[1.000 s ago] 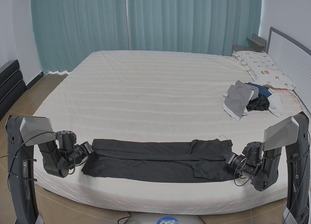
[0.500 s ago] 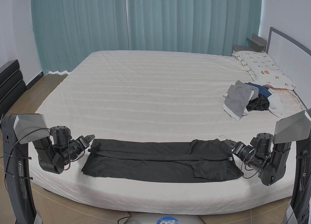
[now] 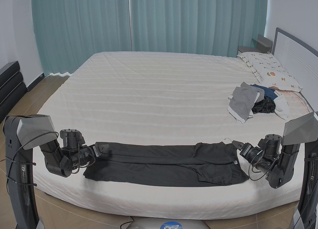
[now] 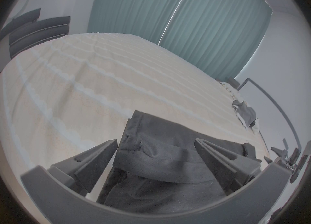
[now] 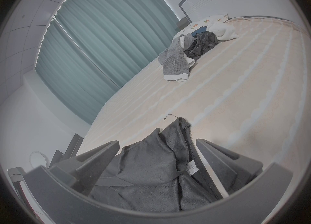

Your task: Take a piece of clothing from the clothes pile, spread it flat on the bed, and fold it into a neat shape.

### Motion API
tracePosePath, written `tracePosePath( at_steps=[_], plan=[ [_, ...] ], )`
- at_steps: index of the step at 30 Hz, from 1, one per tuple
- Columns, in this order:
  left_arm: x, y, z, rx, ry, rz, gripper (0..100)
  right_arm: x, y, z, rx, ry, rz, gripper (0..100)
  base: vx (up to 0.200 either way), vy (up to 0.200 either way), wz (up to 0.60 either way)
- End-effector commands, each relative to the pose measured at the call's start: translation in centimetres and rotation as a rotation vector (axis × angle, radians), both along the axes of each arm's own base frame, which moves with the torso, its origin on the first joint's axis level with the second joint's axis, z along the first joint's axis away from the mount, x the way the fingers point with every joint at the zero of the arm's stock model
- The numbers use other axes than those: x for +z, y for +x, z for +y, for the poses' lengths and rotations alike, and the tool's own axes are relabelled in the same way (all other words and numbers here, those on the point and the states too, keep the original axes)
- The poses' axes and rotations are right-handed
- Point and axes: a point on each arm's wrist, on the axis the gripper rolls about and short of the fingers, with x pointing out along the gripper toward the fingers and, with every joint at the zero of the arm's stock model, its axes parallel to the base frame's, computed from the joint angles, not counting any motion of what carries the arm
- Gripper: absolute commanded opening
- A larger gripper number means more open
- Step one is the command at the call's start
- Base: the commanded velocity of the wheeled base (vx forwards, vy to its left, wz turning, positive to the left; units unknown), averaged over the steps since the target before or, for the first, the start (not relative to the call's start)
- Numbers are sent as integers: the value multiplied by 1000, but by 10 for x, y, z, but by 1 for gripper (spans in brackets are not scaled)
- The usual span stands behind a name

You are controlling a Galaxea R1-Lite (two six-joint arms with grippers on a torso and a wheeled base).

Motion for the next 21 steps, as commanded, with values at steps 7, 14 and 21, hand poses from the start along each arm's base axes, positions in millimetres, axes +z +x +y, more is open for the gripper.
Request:
tracePosePath(
  at_steps=[7,14,21],
  plan=[
    [-23,-2,-10,-25,106,46,100,-3,0,1,4,1,5,100,0,0,0],
    [-24,-4,-10,-28,110,54,100,-2,-1,2,-1,22,8,100,0,0,0],
    [-25,-5,-10,-28,110,50,0,-3,-1,3,3,24,13,100,0,0,0]
  ],
)
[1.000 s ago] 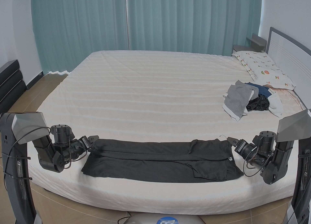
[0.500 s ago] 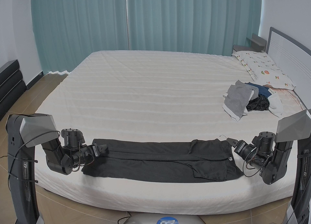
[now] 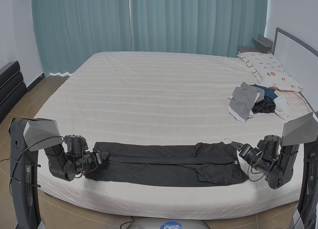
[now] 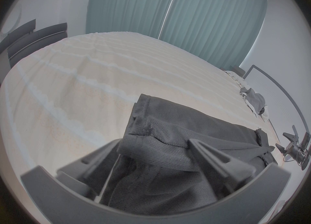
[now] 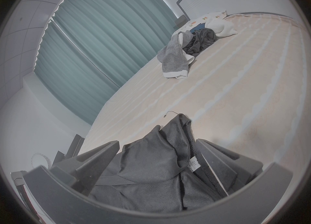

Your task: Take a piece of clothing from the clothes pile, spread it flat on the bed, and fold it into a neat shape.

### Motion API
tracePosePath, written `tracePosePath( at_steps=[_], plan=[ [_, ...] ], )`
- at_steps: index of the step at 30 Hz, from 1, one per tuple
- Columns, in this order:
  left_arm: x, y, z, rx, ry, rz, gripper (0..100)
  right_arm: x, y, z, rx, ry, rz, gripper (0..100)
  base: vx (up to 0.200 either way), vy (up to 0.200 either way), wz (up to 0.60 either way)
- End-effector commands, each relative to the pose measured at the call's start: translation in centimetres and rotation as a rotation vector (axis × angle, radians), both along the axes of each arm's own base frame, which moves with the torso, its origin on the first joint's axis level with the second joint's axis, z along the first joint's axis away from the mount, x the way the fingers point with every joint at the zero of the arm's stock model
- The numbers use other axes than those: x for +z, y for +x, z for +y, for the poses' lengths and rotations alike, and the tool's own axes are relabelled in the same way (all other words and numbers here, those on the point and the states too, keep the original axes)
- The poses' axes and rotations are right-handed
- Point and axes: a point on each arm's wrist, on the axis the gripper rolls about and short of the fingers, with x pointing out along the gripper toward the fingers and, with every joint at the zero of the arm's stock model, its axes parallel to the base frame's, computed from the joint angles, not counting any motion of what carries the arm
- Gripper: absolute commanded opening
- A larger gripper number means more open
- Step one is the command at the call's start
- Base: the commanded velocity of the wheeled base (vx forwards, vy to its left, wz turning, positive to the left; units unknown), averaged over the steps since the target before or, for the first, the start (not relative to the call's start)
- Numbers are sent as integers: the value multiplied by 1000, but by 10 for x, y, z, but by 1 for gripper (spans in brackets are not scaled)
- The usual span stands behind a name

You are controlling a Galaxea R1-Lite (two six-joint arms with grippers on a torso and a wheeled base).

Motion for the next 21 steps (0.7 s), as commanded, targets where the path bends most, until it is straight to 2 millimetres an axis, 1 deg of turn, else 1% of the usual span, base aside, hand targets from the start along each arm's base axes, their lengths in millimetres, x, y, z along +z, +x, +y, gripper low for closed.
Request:
tracePosePath(
  at_steps=[1,8,16,21],
  plan=[
    [-2,-1,0,2,-2,5,0,0,-1,0,5,2,0,100,0,0,0],
    [4,-1,1,10,-11,-15,0,0,0,-2,0,8,-1,100,0,0,0],
    [24,2,7,60,-63,-61,0,0,2,-7,-8,11,-5,100,0,0,0],
    [24,2,7,63,-67,-59,0,1,2,-8,-8,25,-6,100,0,0,0]
  ],
)
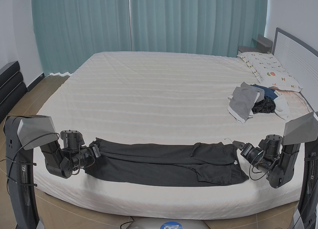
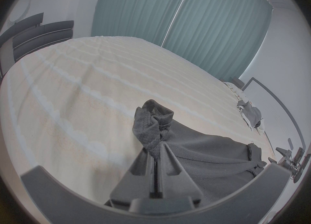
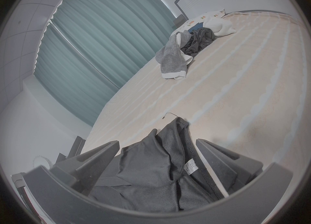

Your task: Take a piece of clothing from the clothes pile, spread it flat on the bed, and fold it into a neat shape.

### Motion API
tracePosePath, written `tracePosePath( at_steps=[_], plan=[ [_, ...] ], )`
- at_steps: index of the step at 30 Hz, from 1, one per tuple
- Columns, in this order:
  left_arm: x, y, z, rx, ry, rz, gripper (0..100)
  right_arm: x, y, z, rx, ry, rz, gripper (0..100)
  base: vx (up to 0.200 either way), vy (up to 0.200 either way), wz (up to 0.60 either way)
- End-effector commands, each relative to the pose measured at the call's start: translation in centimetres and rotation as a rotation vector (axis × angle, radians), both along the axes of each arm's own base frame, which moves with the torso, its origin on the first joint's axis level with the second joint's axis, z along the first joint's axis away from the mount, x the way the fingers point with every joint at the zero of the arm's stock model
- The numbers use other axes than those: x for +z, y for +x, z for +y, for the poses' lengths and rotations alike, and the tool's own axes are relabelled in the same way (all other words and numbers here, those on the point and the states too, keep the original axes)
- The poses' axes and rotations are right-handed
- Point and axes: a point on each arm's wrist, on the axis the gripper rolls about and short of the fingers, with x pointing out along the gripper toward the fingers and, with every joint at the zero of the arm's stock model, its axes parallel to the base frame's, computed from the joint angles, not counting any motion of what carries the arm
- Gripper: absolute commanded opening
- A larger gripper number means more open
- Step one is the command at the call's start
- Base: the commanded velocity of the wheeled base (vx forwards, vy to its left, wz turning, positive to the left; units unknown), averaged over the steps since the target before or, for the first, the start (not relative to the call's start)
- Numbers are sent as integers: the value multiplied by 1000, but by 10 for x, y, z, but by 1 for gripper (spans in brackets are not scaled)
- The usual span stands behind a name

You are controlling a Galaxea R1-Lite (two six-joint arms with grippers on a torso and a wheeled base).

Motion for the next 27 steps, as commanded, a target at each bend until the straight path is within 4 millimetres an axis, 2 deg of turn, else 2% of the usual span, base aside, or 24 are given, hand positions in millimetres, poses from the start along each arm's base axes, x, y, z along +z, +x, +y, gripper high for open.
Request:
tracePosePath(
  at_steps=[1,8,23,27],
  plan=[
    [4,0,0,1,-1,-11,0,1,1,0,-3,7,-6,100,0,0,0],
    [6,2,1,4,-4,-20,0,10,2,-10,-35,17,-36,100,-171,0,0],
    [21,12,-7,56,-121,-58,0,10,2,-12,-24,25,-32,100,0,0,0],
    [31,10,-16,47,-141,-75,0,10,2,-11,-23,25,-30,100,0,-200,0]
  ],
)
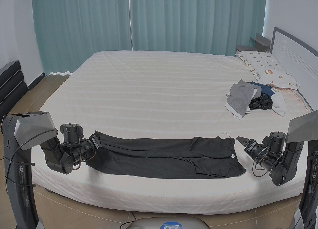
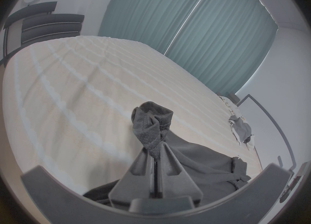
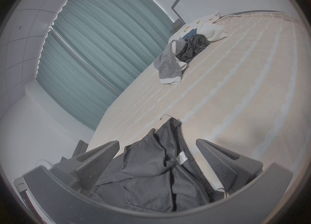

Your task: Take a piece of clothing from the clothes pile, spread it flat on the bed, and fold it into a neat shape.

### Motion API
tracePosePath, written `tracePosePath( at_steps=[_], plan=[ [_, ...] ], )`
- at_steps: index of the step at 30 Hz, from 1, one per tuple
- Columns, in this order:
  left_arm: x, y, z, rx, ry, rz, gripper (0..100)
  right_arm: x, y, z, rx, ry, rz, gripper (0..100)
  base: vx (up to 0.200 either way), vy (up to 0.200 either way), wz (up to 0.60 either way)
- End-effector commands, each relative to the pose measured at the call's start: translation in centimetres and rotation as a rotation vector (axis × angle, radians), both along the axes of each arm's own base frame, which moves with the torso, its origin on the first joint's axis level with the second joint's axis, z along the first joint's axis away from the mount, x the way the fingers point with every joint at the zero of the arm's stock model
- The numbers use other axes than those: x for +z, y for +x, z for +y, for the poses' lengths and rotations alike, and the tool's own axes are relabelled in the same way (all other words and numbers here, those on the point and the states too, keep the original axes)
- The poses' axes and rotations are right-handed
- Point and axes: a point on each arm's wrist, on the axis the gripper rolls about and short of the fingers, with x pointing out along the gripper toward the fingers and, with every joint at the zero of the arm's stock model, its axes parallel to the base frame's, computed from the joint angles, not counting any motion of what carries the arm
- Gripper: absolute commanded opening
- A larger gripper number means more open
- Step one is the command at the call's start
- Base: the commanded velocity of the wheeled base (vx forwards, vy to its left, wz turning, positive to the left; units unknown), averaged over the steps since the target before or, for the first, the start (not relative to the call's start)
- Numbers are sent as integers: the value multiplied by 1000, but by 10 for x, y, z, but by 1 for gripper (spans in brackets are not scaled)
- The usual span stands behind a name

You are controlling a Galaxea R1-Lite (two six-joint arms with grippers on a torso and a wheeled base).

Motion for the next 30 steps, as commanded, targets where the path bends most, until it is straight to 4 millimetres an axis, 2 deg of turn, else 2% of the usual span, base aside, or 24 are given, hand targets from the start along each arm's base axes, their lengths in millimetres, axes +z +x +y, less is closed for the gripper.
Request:
tracePosePath(
  at_steps=[1,20,30],
  plan=[
    [14,-2,-10,-12,-21,-28,0,-1,0,1,1,0,3,100,0,-200,0],
    [37,-10,-47,-25,-71,-52,0,-5,1,4,11,3,12,100,0,-200,0],
    [39,-10,-53,-15,-78,-58,0,-9,3,4,12,4,20,100,0,-200,0]
  ],
)
